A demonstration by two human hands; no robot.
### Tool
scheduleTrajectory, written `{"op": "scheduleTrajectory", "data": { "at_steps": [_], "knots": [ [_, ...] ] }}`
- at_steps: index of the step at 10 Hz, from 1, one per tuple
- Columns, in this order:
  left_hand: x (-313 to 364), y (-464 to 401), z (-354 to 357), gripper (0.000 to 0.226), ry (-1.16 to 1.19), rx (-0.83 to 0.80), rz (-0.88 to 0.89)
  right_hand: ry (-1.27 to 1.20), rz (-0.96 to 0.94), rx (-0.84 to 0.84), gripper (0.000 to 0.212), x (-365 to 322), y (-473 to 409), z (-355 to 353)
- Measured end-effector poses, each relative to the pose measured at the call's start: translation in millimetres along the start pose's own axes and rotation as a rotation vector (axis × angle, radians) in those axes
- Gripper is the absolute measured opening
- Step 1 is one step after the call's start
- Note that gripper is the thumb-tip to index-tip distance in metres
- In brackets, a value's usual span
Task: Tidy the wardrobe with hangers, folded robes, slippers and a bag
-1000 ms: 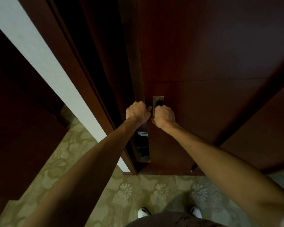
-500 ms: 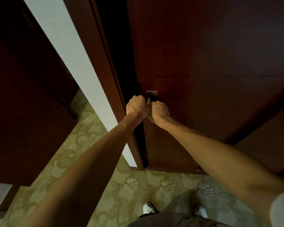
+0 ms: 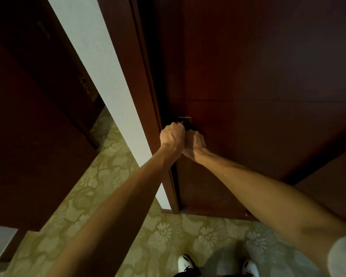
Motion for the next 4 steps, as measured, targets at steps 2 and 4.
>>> {"op": "scheduleTrajectory", "data": {
  "at_steps": [2, 4],
  "knots": [
    [-2.9, 1.3, -2.3, 0.017, 0.071, -0.044, -0.043, 0.173, 0.111, 0.056, 0.013, 14.0, -22.3, 5.2],
    [-12.6, 16.6, -23.0, 0.018, 0.371, 0.051, -0.032, 0.070, 0.128, 0.278, 0.024, 24.4, 15.1, -29.7]
  ]
}}
Point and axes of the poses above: each hand's wrist, its own y-axis away from the middle knuckle, its own z-axis out of the palm, x = y × z, the point moved 5 cm from there along -y, towards the middle knuckle, and after that the axes turned 15 degrees about -z, right-handed, at the moved point
